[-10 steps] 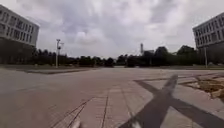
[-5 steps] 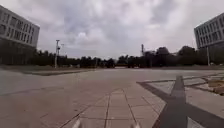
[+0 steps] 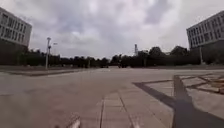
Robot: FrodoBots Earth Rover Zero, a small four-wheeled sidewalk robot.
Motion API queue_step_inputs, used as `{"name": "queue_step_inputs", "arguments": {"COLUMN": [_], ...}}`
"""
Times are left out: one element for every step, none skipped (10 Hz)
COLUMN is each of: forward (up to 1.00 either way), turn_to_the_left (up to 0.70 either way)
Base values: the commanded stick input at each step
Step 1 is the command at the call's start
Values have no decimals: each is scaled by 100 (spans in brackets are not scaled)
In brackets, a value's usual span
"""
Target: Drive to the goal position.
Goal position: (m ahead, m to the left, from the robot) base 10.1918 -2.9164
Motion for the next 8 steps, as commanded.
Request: {"name": "queue_step_inputs", "arguments": {"forward": [85, 85, 85, 85, 85, 85, 85, 85], "turn_to_the_left": [-27, -10, -3, 0, 0, 0, 0, 0]}}
